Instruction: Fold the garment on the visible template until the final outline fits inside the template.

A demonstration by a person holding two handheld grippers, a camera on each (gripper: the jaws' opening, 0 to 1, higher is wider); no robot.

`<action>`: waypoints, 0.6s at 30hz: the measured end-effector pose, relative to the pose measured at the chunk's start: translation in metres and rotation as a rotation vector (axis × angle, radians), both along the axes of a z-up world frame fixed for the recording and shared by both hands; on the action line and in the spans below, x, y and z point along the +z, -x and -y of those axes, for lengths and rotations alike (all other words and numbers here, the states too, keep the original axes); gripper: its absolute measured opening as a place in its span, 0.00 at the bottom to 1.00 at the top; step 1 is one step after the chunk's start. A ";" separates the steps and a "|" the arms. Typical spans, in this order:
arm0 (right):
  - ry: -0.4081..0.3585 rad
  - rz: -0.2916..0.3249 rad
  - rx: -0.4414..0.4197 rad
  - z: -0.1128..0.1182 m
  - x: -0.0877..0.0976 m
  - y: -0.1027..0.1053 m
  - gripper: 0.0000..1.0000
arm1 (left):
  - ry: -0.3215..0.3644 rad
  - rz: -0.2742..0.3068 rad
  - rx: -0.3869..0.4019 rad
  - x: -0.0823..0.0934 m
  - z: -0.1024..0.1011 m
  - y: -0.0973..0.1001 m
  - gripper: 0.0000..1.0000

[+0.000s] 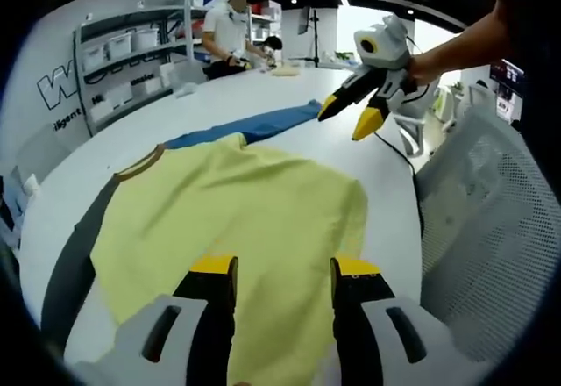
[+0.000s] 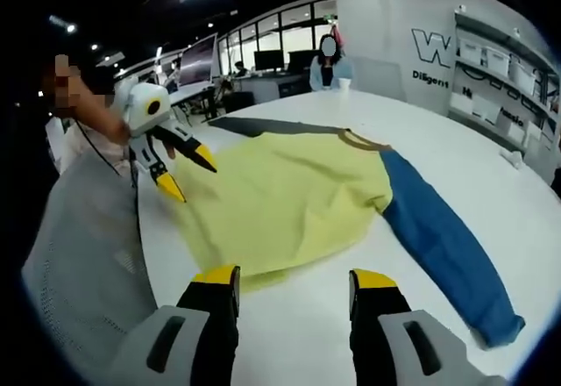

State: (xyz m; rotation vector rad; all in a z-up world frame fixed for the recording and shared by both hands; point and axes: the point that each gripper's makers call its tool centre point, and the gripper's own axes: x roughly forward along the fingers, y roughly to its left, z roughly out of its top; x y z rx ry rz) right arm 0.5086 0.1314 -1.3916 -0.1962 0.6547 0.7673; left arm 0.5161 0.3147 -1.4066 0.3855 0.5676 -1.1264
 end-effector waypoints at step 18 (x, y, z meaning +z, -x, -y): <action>-0.021 -0.035 0.062 -0.026 -0.012 0.017 0.46 | -0.024 -0.009 0.104 -0.006 -0.050 0.004 0.51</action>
